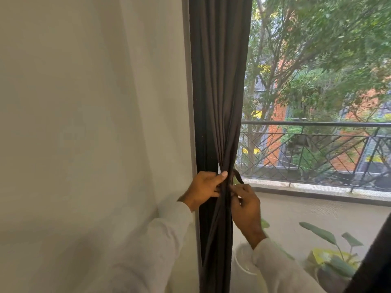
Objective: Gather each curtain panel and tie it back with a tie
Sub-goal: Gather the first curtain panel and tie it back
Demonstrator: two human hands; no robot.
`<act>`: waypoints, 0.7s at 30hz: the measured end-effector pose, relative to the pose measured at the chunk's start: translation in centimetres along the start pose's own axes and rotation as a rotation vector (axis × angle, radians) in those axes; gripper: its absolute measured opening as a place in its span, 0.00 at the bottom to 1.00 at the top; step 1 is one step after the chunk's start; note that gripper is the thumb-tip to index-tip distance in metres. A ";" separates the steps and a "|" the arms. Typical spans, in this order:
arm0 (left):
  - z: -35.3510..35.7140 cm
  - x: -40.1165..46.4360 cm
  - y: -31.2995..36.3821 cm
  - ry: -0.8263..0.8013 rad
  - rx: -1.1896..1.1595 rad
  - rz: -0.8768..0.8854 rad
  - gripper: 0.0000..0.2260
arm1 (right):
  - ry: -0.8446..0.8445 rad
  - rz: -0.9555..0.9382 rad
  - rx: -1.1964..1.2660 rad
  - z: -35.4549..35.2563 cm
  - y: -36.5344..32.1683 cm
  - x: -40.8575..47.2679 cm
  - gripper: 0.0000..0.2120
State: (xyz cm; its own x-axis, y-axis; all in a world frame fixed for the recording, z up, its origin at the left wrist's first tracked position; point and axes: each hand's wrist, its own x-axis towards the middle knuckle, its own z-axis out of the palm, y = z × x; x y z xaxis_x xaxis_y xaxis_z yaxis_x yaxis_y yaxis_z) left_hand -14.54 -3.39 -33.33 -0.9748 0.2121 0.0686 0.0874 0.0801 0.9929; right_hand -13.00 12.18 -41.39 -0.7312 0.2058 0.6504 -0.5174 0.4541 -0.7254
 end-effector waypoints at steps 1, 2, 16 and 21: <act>-0.3 -0.2 0.0 -0.029 -0.028 -0.003 0.15 | -0.002 0.010 0.014 -0.1 0.0 0.2 0.15; -0.5 -0.4 -0.1 -0.048 -0.039 0.001 0.12 | 0.001 0.032 0.034 -0.2 0.0 0.4 0.14; -0.2 0.6 -1.0 0.070 0.297 0.224 0.06 | -0.210 0.290 0.396 -2.9 -1.2 2.6 0.09; -0.2 1.4 -1.1 0.022 0.269 0.193 0.04 | -0.160 0.222 0.271 -3.4 -0.7 2.9 0.24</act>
State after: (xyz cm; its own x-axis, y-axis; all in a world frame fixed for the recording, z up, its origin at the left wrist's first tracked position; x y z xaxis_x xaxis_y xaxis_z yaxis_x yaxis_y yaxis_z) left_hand -16.00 -3.36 -34.31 -0.9388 0.2278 0.2582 0.3193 0.2953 0.9005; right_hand -13.26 15.42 -38.19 -0.8875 0.1261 0.4432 -0.4220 0.1640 -0.8916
